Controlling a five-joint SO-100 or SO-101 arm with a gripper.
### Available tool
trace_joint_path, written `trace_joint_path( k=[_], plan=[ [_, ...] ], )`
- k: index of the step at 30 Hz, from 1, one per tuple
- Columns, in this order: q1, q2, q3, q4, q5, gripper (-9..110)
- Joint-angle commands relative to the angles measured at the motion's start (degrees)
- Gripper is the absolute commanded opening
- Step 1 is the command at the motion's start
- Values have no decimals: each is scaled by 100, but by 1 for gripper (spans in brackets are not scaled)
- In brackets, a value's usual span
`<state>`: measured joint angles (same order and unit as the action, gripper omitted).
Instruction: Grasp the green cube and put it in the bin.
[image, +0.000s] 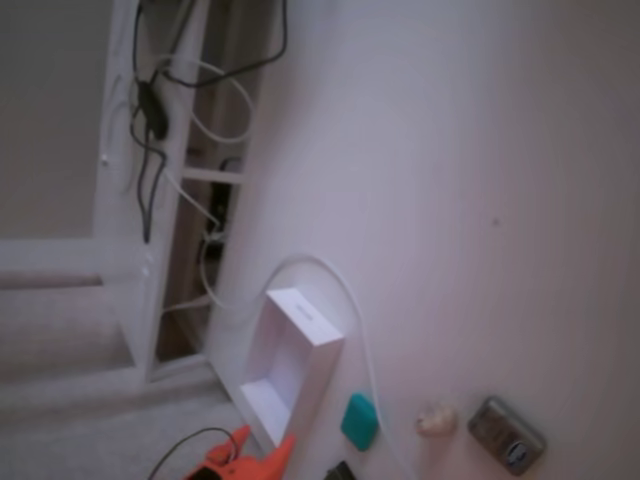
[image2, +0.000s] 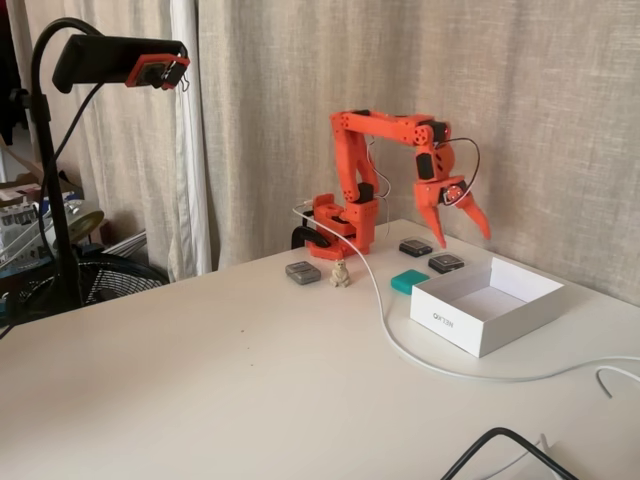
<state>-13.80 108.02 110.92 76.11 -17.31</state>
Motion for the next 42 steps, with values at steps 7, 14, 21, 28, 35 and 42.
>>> trace_joint_path(
  k=[7, 14, 21, 28, 35, 42],
  plan=[
    [44, -369, 316, -431, 747, 33],
    [202, -747, 835, -844, 993, 33],
    [79, -264, 1178, -967, 1283, 33],
    [-35, 123, 1116, -545, 1459, 33],
    [-9, 571, 1107, 79, 1485, 33],
    [-114, 747, 1011, 193, 1617, 33]
  ],
)
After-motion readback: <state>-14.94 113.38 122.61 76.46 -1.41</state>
